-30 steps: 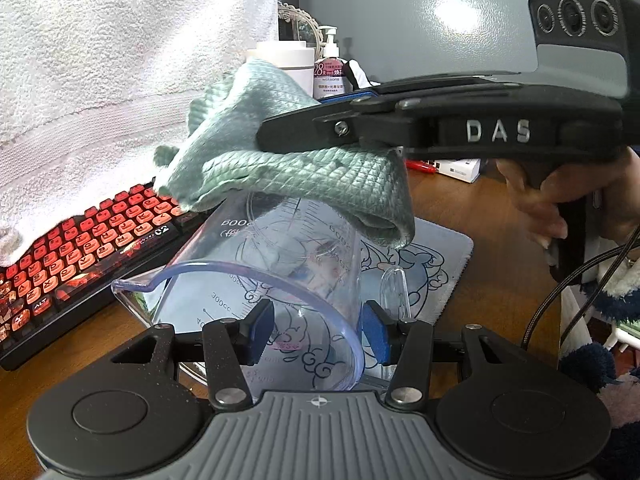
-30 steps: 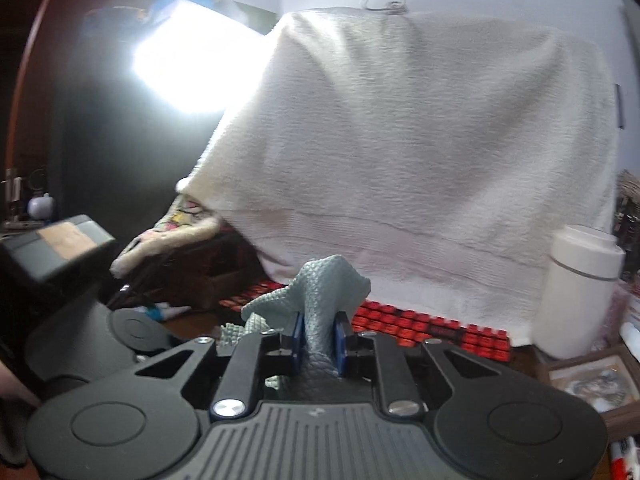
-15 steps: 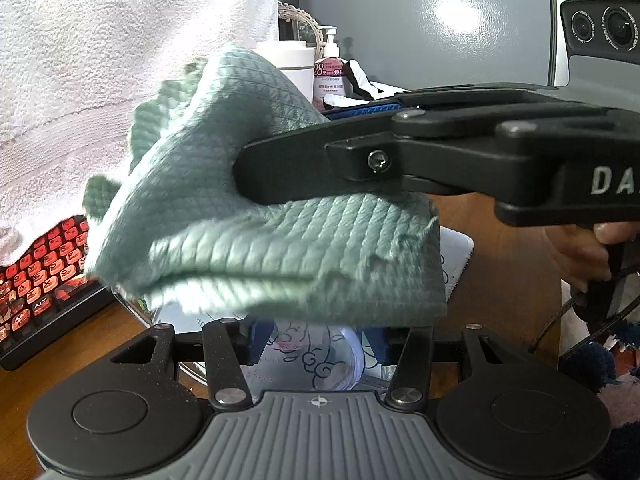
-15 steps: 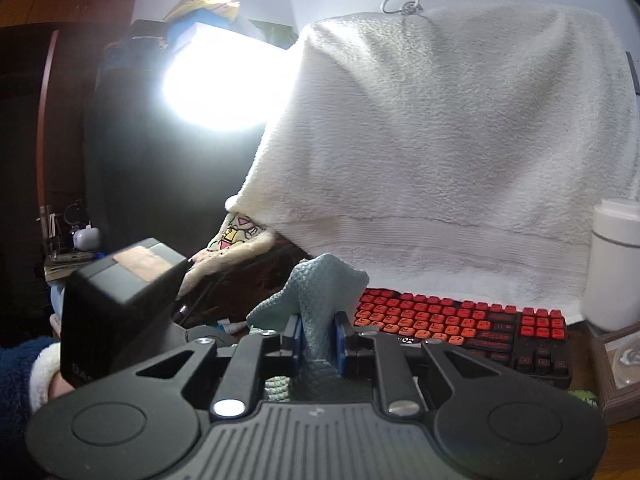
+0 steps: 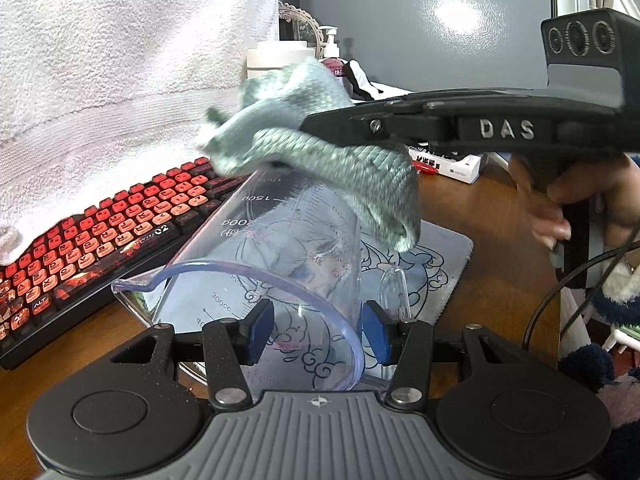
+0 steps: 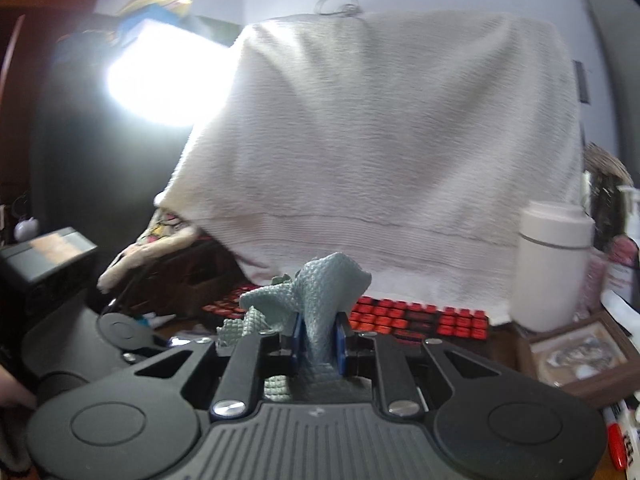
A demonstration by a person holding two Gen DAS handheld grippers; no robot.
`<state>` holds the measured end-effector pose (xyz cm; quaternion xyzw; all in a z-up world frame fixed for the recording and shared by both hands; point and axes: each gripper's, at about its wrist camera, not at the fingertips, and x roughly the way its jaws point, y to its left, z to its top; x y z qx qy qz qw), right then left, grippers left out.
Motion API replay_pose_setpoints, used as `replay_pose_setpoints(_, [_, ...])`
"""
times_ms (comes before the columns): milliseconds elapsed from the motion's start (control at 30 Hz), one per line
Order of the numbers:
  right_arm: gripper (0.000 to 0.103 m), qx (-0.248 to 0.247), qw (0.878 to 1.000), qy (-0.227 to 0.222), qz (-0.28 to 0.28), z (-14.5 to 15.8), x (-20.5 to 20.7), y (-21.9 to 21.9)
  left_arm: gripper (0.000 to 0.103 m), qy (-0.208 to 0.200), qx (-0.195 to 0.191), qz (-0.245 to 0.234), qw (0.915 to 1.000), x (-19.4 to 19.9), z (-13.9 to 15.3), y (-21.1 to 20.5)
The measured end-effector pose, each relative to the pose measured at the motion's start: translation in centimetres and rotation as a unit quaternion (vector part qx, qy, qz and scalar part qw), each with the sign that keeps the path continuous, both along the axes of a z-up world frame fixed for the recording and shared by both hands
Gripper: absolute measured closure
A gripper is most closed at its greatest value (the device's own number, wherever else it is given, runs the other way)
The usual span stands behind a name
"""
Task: Clean container
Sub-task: 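Lift the cloth off the jug with the right tool while the left tool lowers the jug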
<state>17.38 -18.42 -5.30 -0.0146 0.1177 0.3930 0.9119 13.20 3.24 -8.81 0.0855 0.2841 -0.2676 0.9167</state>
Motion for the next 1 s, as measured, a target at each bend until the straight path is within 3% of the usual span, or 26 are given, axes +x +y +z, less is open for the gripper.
replay_pose_setpoints(333, [0.090,-0.018,0.994,0.061,-0.091,-1.1,2.6,-3.7,0.054,-0.001,0.002,0.001,1.0000,-0.1,0.0,-0.2])
replay_pose_setpoints(600, [0.088,-0.033,0.988,0.105,-0.112,-2.9,3.9,-4.3,0.050,-0.004,0.004,0.007,1.0000,-0.1,0.0,-0.2])
replay_pose_setpoints(700, [0.074,-0.028,0.986,0.116,-0.114,-3.2,4.2,-4.5,0.047,-0.003,0.000,0.008,1.0000,0.0,0.1,-0.1])
replay_pose_setpoints(767, [0.060,-0.026,0.986,0.122,-0.112,-3.3,4.2,-4.7,0.035,-0.006,-0.007,0.013,0.9999,0.0,0.2,0.1])
replay_pose_setpoints(933, [0.055,-0.021,0.986,0.123,-0.108,-3.3,3.8,-4.9,0.031,-0.015,-0.002,0.023,0.9996,-0.1,0.3,-0.1])
replay_pose_setpoints(1000, [0.054,-0.018,0.987,0.122,-0.106,-3.2,3.6,-4.9,0.024,-0.034,0.016,0.029,0.9989,-0.6,0.4,-0.6])
